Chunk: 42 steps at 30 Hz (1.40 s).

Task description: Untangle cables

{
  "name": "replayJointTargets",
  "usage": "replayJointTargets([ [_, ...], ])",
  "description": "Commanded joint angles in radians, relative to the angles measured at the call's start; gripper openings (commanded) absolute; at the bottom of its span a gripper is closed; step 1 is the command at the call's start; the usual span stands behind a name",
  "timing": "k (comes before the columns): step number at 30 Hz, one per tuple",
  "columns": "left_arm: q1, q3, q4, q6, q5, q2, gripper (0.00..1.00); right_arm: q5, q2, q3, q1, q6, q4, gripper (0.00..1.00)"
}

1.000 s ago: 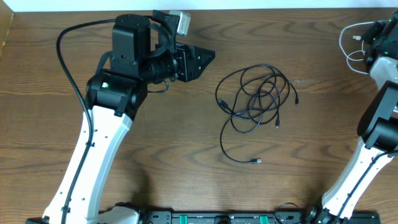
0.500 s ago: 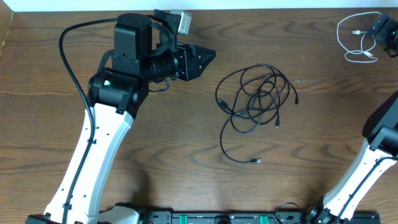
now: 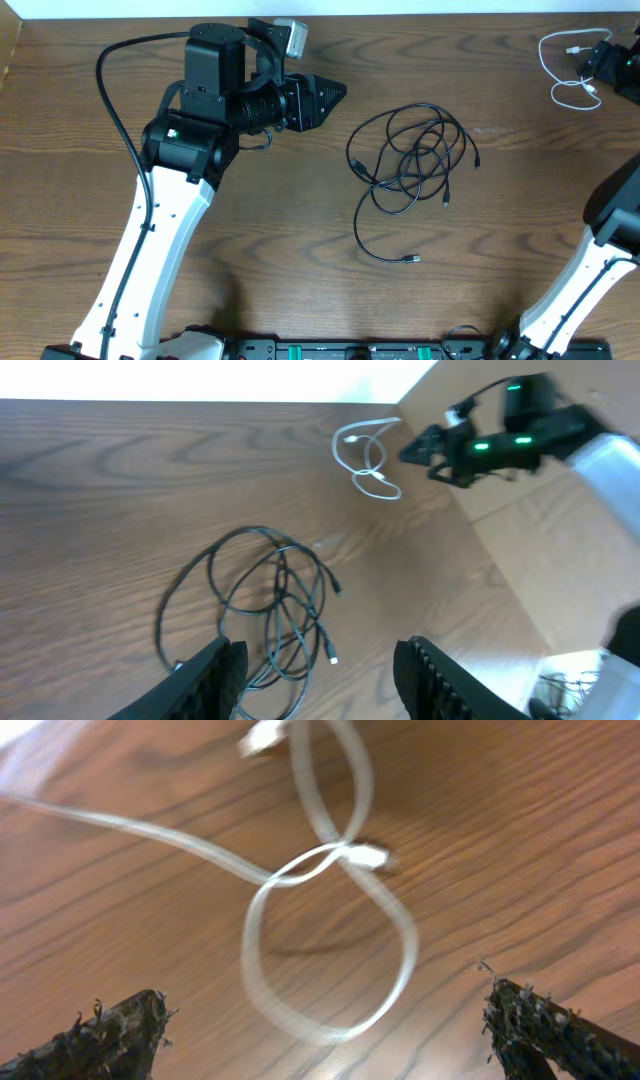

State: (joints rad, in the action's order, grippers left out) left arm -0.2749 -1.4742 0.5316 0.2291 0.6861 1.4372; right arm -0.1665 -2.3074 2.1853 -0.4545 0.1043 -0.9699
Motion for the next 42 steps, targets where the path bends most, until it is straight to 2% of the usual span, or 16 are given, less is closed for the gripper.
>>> replayJointTargets([
  [1,0.003,-0.014,0.015,-0.010,-0.082,0.002,0.52,-0.251,0.148,0.027,0.009,-0.031,-0.061,0.99],
  [5,0.003,-0.014,0.072,-0.010,-0.193,0.002,0.52,-0.482,0.192,0.027,0.018,-0.032,-0.151,0.99],
  [8,0.003,-0.014,0.136,-0.022,-0.269,0.002,0.52,-0.547,0.195,0.027,0.040,-0.036,-0.237,0.95],
  [11,0.003,-0.014,0.200,-0.076,-0.312,0.002,0.52,-0.514,0.194,0.026,0.073,-0.079,-0.315,0.85],
  [13,0.003,-0.014,0.234,-0.102,-0.326,0.002,0.52,-0.412,0.194,0.026,0.096,-0.069,-0.338,0.82],
  [17,0.003,-0.014,0.278,-0.124,-0.340,0.002,0.52,-0.244,0.194,0.026,0.114,0.038,-0.340,0.81],
  [23,0.003,-0.014,0.290,-0.129,-0.279,0.011,0.53,-0.261,0.194,0.026,0.142,-0.033,-0.380,0.81],
  [28,-0.031,-0.014,0.262,-0.147,-0.181,0.066,0.52,-0.200,0.194,0.026,0.162,-0.058,-0.404,0.84],
  [42,-0.295,-0.014,-0.039,-0.146,-0.178,0.363,0.52,-0.198,0.194,0.025,0.161,-0.058,-0.410,0.87],
])
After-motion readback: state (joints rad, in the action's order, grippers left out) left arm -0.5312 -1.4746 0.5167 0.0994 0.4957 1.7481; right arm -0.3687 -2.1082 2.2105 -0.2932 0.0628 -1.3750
